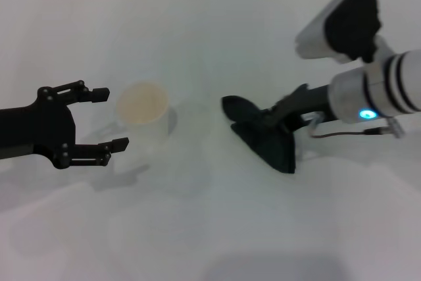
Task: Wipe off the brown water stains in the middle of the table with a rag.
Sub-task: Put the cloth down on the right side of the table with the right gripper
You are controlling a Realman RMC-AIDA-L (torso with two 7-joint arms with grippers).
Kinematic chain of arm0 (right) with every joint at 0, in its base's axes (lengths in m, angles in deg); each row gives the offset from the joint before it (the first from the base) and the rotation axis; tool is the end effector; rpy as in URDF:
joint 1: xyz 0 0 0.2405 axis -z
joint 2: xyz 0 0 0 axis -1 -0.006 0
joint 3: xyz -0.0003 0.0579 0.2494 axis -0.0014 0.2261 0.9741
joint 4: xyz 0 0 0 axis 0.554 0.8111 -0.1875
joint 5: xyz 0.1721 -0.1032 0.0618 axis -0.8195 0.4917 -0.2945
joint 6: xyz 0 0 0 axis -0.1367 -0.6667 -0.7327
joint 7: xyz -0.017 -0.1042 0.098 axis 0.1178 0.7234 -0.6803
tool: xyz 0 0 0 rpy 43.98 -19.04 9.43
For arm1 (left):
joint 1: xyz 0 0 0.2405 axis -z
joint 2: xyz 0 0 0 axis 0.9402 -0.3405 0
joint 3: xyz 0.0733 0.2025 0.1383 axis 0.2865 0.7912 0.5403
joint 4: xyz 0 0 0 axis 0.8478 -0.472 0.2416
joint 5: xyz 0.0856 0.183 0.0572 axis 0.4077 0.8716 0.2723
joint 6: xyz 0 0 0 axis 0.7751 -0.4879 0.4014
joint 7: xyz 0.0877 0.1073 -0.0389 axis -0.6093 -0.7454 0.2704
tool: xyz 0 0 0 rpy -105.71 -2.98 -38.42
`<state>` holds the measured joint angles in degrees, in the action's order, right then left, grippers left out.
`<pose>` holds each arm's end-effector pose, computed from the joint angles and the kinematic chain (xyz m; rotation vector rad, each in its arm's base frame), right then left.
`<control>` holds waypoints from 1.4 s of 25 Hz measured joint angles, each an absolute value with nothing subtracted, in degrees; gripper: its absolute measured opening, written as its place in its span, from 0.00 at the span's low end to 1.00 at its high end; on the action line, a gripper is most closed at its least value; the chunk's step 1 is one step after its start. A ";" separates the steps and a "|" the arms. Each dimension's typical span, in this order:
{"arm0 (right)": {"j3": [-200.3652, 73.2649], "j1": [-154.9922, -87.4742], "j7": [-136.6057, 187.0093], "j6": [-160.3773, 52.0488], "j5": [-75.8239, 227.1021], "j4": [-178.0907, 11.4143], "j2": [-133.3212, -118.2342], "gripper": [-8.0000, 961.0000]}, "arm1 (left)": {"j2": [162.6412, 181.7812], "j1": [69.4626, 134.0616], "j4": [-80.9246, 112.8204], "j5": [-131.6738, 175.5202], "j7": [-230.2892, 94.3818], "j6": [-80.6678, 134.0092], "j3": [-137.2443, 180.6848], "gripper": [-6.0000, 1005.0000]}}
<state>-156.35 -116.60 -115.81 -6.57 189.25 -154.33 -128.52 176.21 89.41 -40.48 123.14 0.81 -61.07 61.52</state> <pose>0.1643 0.3514 -0.0594 -2.6477 0.7213 -0.0217 -0.2755 0.2978 0.0470 -2.7350 -0.1539 -0.4739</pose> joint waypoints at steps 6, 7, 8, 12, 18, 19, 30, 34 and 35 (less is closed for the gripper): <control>-150.46 -113.36 -115.36 -4.30 191.85 -154.45 -128.21 0.05 | 176.21 89.17 -40.47 123.09 0.89 -61.07 61.45 0.89; -149.73 -112.86 -115.34 -4.00 192.15 -154.48 -128.18 0.05 | 176.21 89.16 -40.47 123.09 0.95 -61.07 61.43 0.89; -149.26 -112.46 -115.31 -3.79 192.22 -154.61 -128.14 0.05 | 176.21 89.16 -40.47 123.08 1.03 -61.07 61.42 0.89; -147.77 -110.79 -114.58 -2.58 192.38 -156.22 -128.09 0.05 | 176.21 89.09 -40.47 123.03 1.14 -61.07 61.37 0.89; -145.67 -108.69 -113.29 -0.34 192.38 -159.40 -128.11 0.07 | 176.21 89.08 -40.51 122.95 1.25 -61.07 61.31 0.89; -145.64 -108.62 -113.10 -0.12 192.32 -159.49 -128.10 0.07 | 176.21 89.07 -40.51 122.95 1.26 -61.07 61.32 0.89; -144.68 -108.51 -108.73 -0.41 191.62 -160.53 -128.13 0.27 | 176.21 89.44 -40.56 122.95 1.34 -60.99 61.32 0.89; -143.53 -108.47 -108.10 -0.72 191.55 -160.78 -128.12 0.43 | 176.19 89.56 -40.56 122.95 1.33 -60.98 60.73 0.89; -143.31 -108.44 -107.95 -0.84 191.54 -160.79 -128.12 0.47 | 176.19 89.56 -40.56 122.95 1.33 -60.98 60.73 0.89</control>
